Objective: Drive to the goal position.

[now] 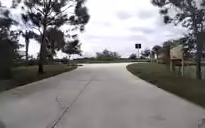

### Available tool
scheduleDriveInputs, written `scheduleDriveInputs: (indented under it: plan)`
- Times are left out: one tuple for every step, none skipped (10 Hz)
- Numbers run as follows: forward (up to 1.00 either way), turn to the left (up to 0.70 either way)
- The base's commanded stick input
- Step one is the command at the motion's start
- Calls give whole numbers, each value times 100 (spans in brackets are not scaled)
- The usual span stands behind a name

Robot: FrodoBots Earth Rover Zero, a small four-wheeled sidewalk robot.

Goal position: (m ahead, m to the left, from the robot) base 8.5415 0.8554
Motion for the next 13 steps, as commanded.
scheduleDriveInputs:
  plan:
    - [85,0]
    - [85,0]
    - [85,0]
    - [85,0]
    - [85,0]
    - [85,0]
    - [85,0]
    - [85,0]
    - [85,0]
    - [85,0]
    - [85,0]
    - [85,16]
    - [85,34]
